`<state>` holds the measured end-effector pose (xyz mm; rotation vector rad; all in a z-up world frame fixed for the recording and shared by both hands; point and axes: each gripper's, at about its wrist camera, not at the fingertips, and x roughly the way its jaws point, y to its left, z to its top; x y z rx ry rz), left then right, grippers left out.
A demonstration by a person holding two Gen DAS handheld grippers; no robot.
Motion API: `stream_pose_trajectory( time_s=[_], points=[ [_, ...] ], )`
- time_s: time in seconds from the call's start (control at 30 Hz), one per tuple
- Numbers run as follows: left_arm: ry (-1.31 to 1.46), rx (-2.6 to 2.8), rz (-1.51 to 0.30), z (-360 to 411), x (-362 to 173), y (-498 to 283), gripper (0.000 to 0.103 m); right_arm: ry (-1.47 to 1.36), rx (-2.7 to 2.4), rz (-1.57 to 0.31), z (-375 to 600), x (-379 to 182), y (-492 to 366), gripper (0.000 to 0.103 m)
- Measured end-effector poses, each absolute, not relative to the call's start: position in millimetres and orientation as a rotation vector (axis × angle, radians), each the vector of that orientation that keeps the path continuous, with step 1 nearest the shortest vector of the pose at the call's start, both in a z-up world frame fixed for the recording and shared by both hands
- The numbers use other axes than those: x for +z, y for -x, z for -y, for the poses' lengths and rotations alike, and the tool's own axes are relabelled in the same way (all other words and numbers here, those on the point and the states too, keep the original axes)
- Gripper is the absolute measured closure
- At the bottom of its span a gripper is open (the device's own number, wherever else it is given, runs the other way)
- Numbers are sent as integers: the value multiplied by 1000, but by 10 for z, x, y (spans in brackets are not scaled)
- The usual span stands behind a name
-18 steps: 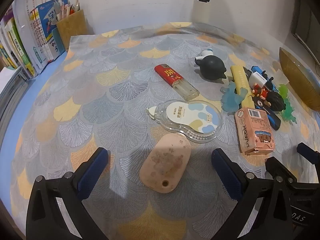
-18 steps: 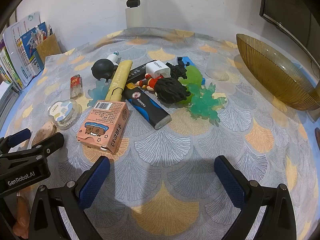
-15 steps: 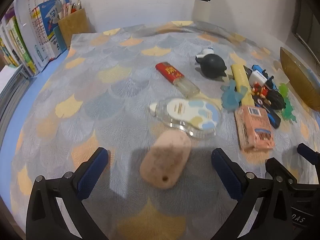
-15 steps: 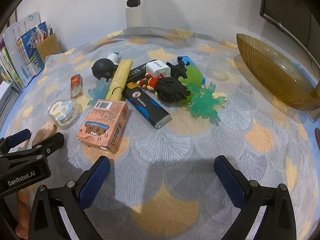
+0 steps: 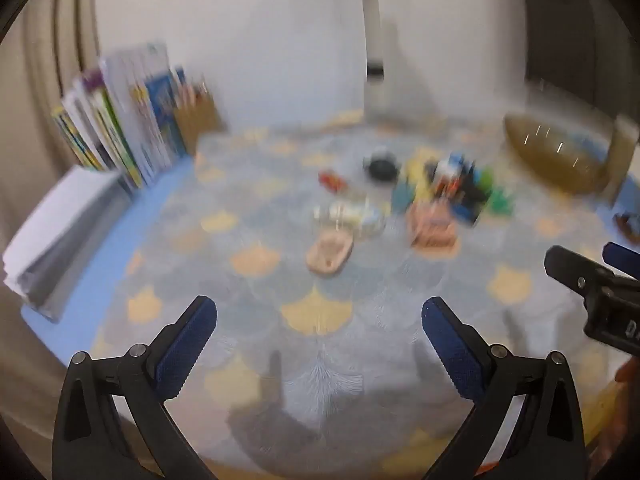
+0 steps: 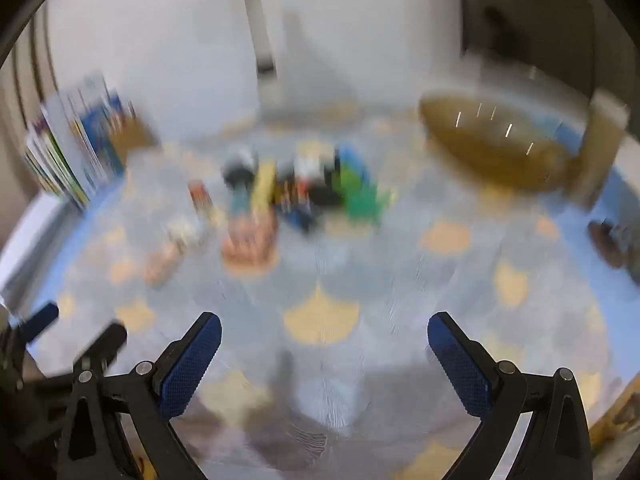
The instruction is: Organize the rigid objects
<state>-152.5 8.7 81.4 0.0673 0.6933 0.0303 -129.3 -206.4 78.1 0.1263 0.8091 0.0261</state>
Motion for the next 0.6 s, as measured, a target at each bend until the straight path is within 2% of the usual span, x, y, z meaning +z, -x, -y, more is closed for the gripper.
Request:
stream_pose_trajectory(
  time_s=[0.07,0.27,0.6],
  points=[
    [-39,32,-648,-174,991,1609,1,-88,14,-731,2047,1019,1478,0],
    [76,34,-607,-147,1276,1822,1,-25,5,-696,1955,1287,1759,0],
    [-10,46,-497,181,1585,2207,1,-68,-37,-593,2115,1684,2196,0]
  ],
)
